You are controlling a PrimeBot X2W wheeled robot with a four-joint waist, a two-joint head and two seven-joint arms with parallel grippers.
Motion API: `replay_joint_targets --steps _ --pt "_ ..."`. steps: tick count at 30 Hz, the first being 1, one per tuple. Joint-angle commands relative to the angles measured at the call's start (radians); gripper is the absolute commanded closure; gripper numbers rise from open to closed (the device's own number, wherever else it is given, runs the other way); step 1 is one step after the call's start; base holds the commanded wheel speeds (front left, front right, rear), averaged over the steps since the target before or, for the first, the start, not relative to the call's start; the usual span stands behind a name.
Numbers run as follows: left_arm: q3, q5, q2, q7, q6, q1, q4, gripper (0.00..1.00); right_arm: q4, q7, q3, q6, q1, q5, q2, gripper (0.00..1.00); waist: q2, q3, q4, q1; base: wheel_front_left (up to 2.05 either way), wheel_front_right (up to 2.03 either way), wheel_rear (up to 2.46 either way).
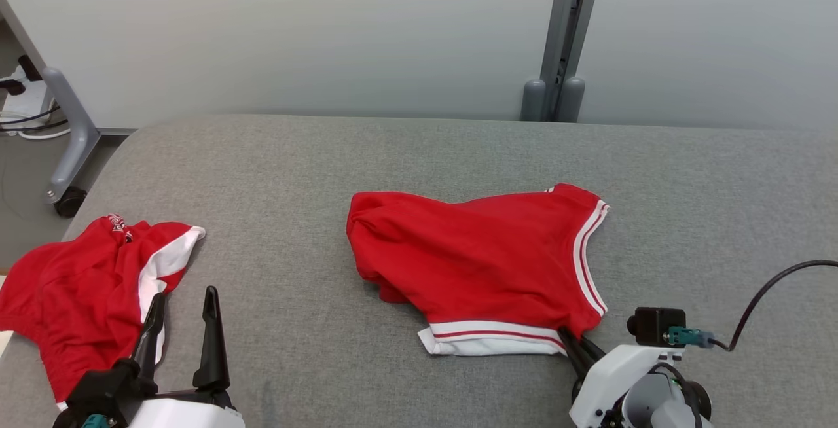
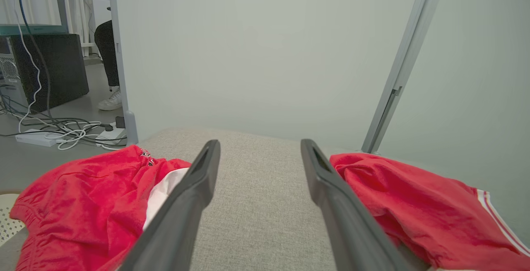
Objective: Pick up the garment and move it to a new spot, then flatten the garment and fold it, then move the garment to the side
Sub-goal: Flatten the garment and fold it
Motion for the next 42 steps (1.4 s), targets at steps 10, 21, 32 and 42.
replay_joint_targets --steps 10,21,32,42 --pt "-0.006 -0.009 0.002 0.000 -0.007 -0.007 0.005 0.00 -0.184 -0.043 -0.082 0.000 -0.033 0.053 -0.098 1.00 0.0000 -0.005 -0.079 0.0000 0.00 0.00 0.00" --pt "-0.028 -0.019 0.003 0.000 -0.005 -0.021 0.018 0.00 -0.285 -0.007 -0.377 0.000 0.037 -0.100 -0.203 1.00 0.0000 0.002 -0.138 0.0000 0.00 0.00 0.00" --pt "-0.039 -0.014 0.002 0.000 -0.016 -0.039 0.035 0.00 -0.243 0.016 -0.609 0.000 0.103 -0.406 -0.091 0.71 0.0000 0.017 -0.140 0.0000 0.00 0.00 0.00" --pt "-0.029 -0.007 0.002 0.000 -0.017 -0.051 0.043 0.00 -0.304 0.016 -0.767 0.000 0.116 -0.598 -0.039 0.00 0.0000 0.016 -0.150 0.0000 0.00 0.00 0.00"
